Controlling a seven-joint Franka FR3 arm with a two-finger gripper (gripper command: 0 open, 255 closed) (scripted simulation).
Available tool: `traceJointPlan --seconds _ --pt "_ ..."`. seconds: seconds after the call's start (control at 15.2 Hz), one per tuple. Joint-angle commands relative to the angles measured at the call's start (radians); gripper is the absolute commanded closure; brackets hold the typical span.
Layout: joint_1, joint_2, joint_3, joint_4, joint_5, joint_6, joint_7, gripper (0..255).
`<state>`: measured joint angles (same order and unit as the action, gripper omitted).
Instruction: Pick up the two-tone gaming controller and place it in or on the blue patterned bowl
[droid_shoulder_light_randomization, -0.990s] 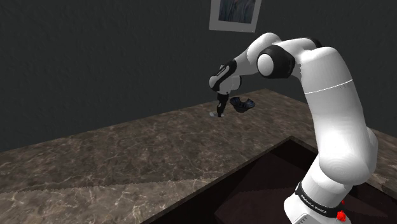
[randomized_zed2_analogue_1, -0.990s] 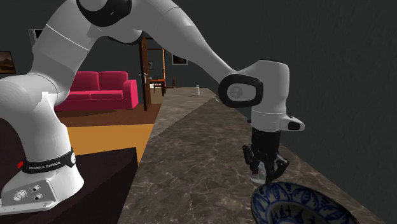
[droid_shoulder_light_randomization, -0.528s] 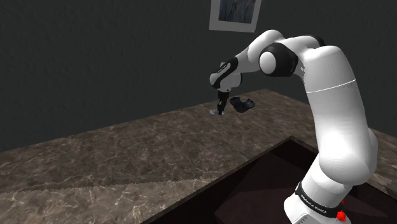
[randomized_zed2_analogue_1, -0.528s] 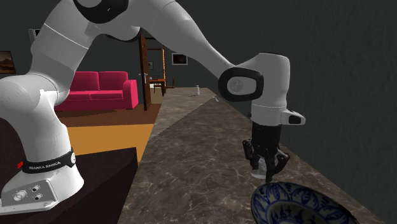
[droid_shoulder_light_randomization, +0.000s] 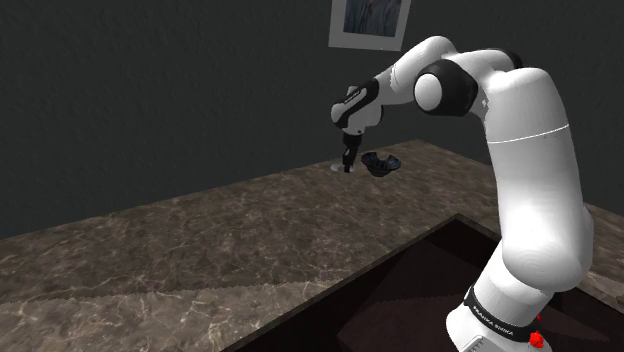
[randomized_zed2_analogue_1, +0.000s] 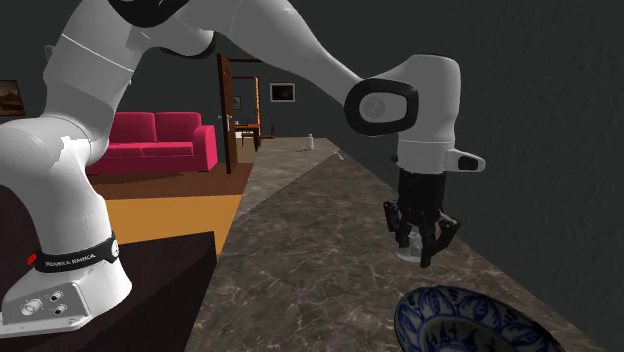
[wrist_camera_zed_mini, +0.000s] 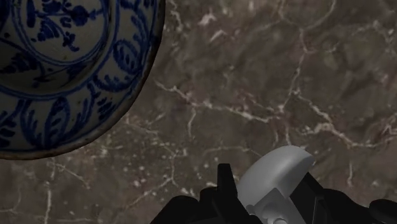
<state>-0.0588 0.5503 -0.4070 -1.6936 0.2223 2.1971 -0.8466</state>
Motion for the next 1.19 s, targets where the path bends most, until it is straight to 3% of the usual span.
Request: traceJointPlan --seconds 0.0,1.06,1.12 --pt "0.004 -0.016 -0.005 0.004 -0.007 -0.020 0.004 255" --pt "0.017 -0.106 -0.030 0.090 -0.052 -0.190 0.029 255" --pt "0.000 -0.102 -0.035 0.096 -0.049 -0.192 0.007 255"
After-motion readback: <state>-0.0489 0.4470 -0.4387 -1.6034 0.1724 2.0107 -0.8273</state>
